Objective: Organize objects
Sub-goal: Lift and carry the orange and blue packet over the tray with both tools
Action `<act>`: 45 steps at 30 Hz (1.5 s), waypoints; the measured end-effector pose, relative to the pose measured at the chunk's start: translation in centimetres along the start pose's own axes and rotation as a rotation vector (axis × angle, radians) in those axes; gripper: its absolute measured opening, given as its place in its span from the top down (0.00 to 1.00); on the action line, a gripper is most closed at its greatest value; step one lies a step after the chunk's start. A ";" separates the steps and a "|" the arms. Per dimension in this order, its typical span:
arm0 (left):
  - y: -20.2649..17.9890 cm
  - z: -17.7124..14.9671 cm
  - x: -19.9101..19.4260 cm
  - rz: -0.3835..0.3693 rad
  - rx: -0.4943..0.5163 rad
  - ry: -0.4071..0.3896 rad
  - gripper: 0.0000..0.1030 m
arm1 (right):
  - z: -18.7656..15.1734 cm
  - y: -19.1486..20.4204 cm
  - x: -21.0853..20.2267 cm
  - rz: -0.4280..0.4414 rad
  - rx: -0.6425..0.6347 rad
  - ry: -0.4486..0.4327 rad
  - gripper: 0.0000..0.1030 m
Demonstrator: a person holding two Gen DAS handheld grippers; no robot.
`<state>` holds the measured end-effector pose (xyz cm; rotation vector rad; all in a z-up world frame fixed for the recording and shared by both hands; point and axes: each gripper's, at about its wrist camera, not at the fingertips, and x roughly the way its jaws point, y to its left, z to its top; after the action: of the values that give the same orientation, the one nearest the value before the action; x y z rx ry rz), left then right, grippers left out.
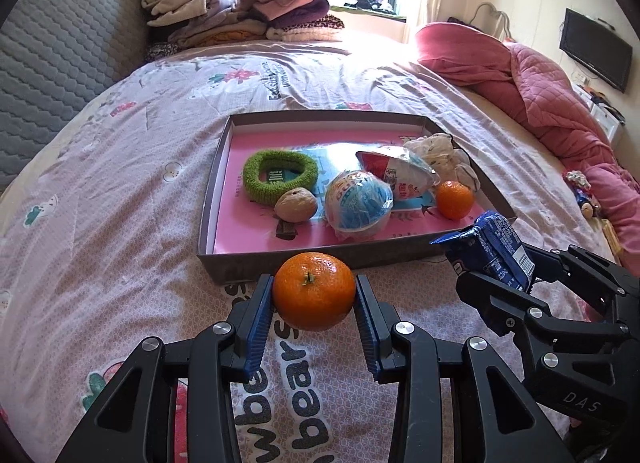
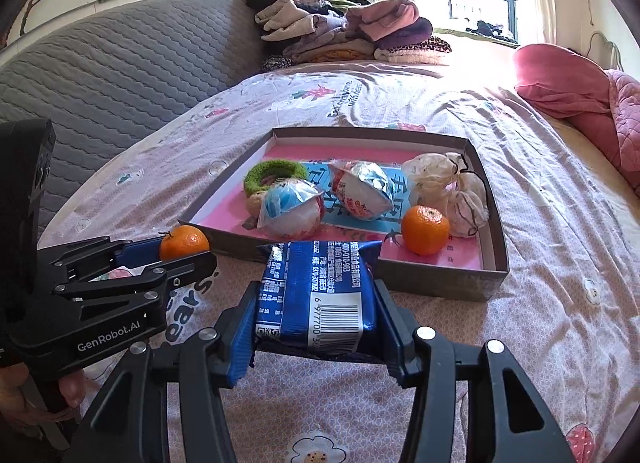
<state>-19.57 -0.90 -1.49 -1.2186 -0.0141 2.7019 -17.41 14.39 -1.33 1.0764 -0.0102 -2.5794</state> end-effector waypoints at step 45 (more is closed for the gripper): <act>2.0 9.6 0.3 0.049 0.057 -0.159 0.61 | 9.3 -5.5 -2.7 -0.107 -0.001 -0.209 0.49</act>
<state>-27.21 -2.20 4.52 -0.9984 0.0723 2.8138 -23.77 19.25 6.38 0.8235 -0.0029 -2.7764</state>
